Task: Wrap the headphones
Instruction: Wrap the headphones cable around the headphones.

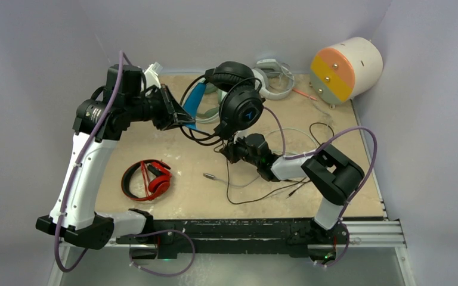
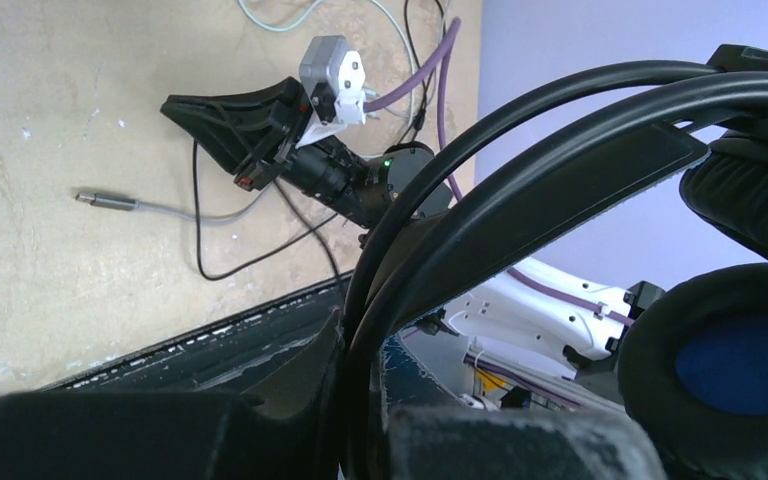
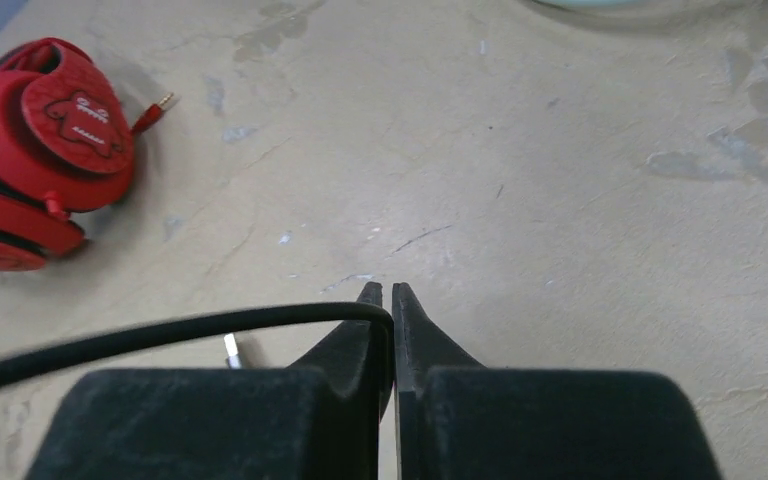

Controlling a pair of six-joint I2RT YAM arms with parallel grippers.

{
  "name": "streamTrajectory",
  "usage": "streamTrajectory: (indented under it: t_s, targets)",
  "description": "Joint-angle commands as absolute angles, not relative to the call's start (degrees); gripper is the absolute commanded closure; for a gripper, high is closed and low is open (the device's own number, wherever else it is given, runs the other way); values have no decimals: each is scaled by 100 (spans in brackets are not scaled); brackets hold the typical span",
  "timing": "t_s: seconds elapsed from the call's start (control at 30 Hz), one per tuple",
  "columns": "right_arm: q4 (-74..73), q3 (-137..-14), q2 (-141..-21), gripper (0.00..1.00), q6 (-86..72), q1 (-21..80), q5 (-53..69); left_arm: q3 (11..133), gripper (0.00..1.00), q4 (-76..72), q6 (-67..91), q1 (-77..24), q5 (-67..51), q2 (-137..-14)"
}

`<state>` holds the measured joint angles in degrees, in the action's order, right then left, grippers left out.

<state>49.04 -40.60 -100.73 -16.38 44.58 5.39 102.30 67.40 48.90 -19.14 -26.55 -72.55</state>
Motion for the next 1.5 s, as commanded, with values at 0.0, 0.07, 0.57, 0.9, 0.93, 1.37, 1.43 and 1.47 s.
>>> streamTrajectory:
  t_s: [0.0,0.07,0.57,0.9,0.93,1.37,1.43,1.47]
  targets:
    - [4919,-3874,-9522,100,-1961,4439,684,10373,100,6513,4818,-1885,-3206,-7040]
    - [4712,-3774,-9290,100,-1971,4439,792,10299,100,6530,4642,-1885,-3224,-7041]
    - [722,-5166,-8549,100,-2842,2931,1866,8667,100,6170,2790,-2361,-3175,-6348]
    - [-1175,-6829,-8514,100,-2379,2546,2637,7364,100,5441,2541,-3405,-2096,-6218]
    - [-1271,-6889,-8488,100,-2332,2490,2817,7262,100,5459,2547,-3478,-1753,-6207]
    - [-2698,-7567,-8177,100,-1860,2343,2398,6604,100,5263,2207,-5341,1522,-6740]
    - [-2765,-7601,-8119,100,-1808,2277,2399,6533,100,5192,2103,-5534,1629,-6829]
    - [-2835,-7647,-8101,100,-1776,2261,2399,6554,100,5228,2101,-5571,1770,-6886]
